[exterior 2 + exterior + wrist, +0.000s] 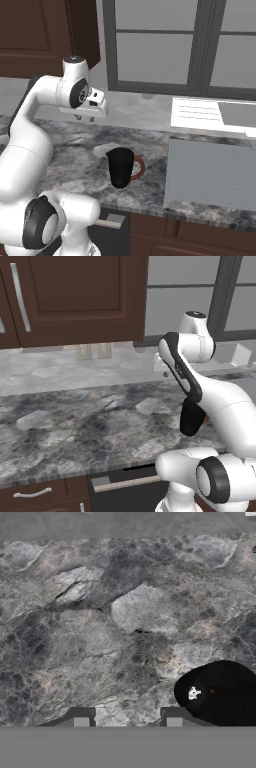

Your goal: Turn on the sink faucet and place the jug under the water for a few seconds to fill it up.

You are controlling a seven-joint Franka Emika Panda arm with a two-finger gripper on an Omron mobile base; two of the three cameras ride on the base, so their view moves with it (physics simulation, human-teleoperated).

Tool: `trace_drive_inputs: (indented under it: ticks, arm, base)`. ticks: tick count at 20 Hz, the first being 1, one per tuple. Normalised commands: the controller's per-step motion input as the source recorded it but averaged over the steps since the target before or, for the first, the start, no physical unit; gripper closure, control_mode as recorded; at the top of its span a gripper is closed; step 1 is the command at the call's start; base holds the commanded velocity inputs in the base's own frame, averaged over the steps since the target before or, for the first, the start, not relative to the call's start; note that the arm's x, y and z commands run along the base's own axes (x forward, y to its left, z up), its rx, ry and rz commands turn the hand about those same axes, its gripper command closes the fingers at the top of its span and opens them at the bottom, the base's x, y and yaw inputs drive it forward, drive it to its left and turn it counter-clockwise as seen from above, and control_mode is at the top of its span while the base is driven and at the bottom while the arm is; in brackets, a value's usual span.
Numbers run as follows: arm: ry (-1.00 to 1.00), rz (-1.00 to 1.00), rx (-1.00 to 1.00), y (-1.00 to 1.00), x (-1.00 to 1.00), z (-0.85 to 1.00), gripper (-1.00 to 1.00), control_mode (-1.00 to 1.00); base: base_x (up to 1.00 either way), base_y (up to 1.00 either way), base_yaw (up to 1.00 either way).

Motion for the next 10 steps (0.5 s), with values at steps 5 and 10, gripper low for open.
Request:
trace_drive_inputs:
  ticks: [5,10]
  arm:
    - [-0.12,0.00,0.00,0.00,-0.41,-0.01,-1.00,-1.00]
    - [-0.06,0.00,0.00,0.00,-0.69,-0.32,-1.00,-1.00]
  base:
    - [0.00,0.00,0.00]
    - [0.00,0.00,0.00]
